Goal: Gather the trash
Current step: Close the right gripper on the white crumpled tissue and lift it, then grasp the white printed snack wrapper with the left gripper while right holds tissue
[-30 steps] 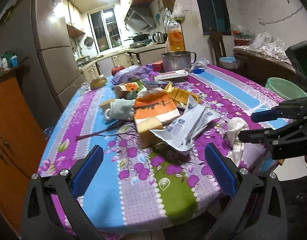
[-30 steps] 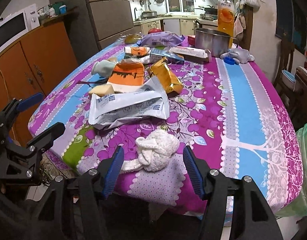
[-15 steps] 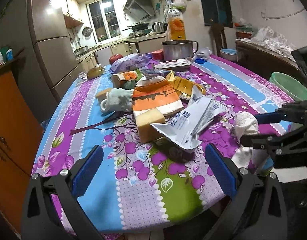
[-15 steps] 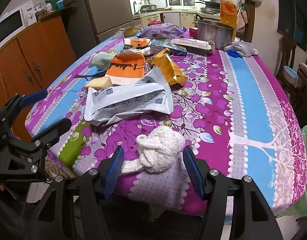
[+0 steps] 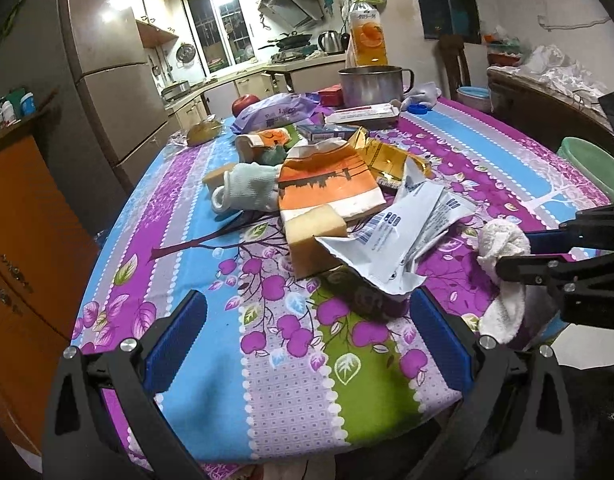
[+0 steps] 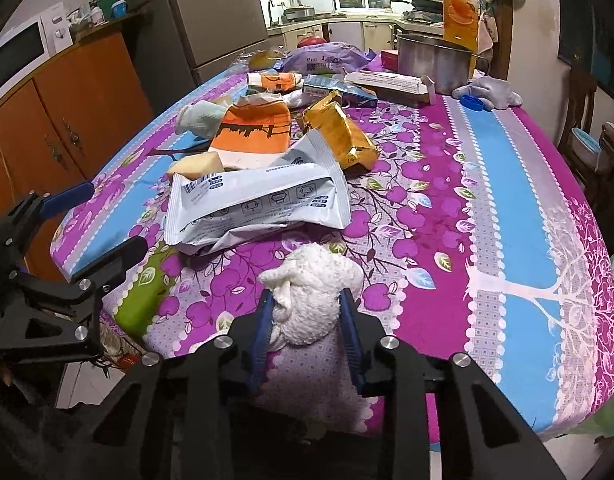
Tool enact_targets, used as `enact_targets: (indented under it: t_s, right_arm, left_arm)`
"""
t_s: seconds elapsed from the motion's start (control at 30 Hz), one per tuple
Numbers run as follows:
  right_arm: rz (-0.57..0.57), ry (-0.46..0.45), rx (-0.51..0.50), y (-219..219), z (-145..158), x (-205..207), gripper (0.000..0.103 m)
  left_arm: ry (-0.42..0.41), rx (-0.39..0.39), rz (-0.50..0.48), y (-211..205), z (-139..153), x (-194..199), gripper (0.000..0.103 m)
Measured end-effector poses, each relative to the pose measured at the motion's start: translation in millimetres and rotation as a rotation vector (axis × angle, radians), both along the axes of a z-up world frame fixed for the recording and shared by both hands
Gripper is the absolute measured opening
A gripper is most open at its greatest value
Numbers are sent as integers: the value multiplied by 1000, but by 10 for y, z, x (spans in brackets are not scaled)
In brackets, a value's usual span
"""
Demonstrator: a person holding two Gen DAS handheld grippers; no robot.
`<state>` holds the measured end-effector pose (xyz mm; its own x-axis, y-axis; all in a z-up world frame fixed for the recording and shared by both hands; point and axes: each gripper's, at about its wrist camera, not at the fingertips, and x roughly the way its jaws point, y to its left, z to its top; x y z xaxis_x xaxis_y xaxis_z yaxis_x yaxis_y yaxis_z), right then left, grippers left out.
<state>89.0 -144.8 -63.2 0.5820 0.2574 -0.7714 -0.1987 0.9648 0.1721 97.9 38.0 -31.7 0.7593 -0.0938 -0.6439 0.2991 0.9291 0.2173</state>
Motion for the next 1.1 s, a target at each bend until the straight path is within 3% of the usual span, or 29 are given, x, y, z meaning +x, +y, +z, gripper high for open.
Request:
enact_targets:
  t_s: [0.7,0.77,0.9,1.1]
  right_arm:
    - [-27,-75,37,-132,117,-140,31]
    - [-41,-90,40,-173,147,-163,31]
    - [-75,-118,58,-289,201,-229,31]
    - [-118,-146,92,-444,240,-307,31]
  left_arm:
    - [-2,48,-2,-91,-1,6,98]
    - [-13,46,-46,-117,20,-22,98]
    - [-55,35,-267,-128,86,-96,97]
    - [-2,7,-522,-162,60,49,84]
